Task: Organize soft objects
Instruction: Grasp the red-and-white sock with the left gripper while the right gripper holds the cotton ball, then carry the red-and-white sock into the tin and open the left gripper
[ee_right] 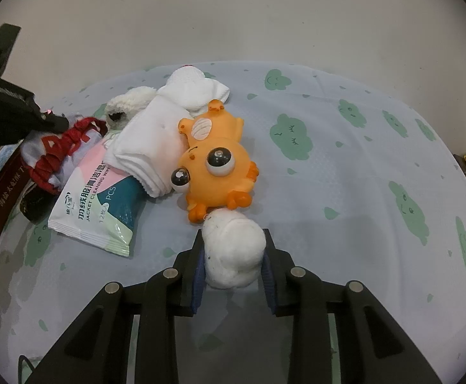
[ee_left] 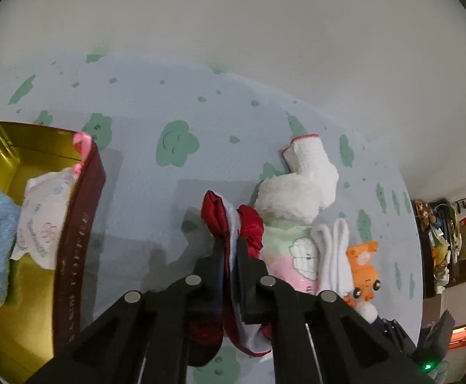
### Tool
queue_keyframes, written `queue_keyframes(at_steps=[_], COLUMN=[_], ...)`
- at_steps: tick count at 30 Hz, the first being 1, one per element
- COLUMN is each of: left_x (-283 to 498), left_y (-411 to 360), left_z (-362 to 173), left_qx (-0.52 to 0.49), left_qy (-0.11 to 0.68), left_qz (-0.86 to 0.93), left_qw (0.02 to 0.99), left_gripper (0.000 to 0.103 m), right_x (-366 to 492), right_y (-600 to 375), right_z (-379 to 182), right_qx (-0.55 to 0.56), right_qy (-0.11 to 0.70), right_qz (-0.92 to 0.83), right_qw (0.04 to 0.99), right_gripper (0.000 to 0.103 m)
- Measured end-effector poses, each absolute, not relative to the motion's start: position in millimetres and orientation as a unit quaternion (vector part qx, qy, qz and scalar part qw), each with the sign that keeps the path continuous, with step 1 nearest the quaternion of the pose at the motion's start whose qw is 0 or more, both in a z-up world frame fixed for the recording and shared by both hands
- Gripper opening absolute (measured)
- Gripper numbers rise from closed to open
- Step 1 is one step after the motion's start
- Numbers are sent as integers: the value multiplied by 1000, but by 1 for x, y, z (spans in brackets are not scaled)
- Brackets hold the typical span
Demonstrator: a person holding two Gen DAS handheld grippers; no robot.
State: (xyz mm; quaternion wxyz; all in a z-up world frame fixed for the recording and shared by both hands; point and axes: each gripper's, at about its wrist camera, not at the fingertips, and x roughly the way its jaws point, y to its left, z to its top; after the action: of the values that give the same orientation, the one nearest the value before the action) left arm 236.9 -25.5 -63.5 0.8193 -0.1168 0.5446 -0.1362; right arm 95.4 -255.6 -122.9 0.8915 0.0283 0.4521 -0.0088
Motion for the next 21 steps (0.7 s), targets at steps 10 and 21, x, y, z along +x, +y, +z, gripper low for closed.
queue_keyframes(at_steps=[10, 21], left_x=[216, 198], left_y=[-21, 5], left_z=[-26, 5], left_qx=[-102, -79], left_qy=[520, 496], left_qz=[-151, -134], left_qw=[834, 854], left_gripper=[6, 6], right_x=[96, 96], right_y=[-255, -255], right_z=[-123, -124], right_qx=[27, 25], right_qy=[452, 452], right_qz=[-9, -9], right_qw=[891, 892], right_gripper=[30, 30])
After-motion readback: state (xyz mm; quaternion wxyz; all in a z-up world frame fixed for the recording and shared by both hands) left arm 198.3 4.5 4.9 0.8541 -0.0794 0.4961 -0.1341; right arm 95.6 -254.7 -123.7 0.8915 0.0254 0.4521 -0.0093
